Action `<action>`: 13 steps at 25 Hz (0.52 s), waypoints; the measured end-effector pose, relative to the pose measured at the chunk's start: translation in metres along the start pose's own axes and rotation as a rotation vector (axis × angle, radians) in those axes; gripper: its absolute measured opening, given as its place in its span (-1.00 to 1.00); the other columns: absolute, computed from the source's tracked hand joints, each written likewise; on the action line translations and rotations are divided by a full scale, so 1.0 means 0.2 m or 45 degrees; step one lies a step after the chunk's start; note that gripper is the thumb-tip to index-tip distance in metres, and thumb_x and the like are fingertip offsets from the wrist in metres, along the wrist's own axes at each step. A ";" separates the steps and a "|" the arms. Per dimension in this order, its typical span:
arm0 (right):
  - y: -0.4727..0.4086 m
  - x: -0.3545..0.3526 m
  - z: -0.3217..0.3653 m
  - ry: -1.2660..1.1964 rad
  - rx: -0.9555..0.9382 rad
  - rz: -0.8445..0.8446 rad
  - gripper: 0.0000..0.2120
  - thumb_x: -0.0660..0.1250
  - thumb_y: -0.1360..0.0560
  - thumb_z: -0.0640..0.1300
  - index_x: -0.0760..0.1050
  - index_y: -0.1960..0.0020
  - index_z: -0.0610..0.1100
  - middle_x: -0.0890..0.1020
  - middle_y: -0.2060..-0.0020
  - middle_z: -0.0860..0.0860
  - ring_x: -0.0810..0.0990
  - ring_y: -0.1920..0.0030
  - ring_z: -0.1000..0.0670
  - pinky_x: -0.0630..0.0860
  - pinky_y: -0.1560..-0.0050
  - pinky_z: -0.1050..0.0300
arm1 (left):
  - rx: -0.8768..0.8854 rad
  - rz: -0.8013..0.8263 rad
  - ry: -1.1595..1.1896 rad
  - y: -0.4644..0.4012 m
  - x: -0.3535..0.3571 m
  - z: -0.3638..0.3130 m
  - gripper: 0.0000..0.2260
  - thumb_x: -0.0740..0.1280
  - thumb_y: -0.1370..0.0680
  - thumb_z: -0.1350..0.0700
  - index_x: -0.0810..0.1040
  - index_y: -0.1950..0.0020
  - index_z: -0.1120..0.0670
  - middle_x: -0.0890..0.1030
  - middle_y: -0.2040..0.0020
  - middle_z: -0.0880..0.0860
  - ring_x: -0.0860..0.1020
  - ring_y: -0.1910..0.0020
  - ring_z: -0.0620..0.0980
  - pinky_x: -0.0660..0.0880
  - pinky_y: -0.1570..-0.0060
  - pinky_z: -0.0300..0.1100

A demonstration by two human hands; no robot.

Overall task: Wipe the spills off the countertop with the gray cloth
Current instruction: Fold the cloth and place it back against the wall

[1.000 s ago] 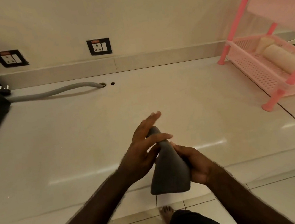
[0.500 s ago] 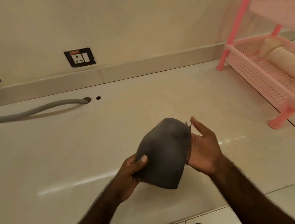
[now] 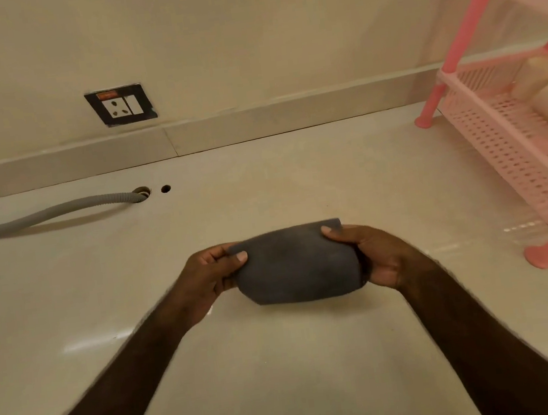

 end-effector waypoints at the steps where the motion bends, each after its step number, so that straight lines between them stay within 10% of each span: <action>1: -0.06 -0.01 0.05 0.061 -0.037 -0.009 -0.68 0.46 -0.62 -0.09 0.67 -0.31 -0.22 0.77 -0.20 -0.18 0.74 -0.13 -0.14 0.67 -0.08 0.00 | -0.008 -0.045 0.006 -0.07 -0.02 -0.01 -0.80 0.35 -0.60 0.25 0.66 -0.20 0.18 0.75 -0.09 0.13 0.72 0.00 0.00 0.65 0.09 -0.17; 13: -0.79 -0.09 0.64 0.457 -0.395 -0.205 -0.67 0.41 -0.68 -0.11 0.58 -0.42 -0.15 0.73 -0.15 0.00 0.73 -0.11 -0.05 0.72 0.10 0.12 | 0.127 -0.324 -0.075 -0.96 -0.12 -0.31 -0.76 0.44 -0.59 0.12 0.67 -0.26 0.09 0.73 -0.13 0.07 0.69 -0.06 0.02 0.64 0.03 -0.11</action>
Point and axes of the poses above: each hand's wrist, its own y-axis away from the middle knuckle, its own x-axis out of the palm, z = x × y, the point moved 6 cm from there along -y, towards the middle knuckle
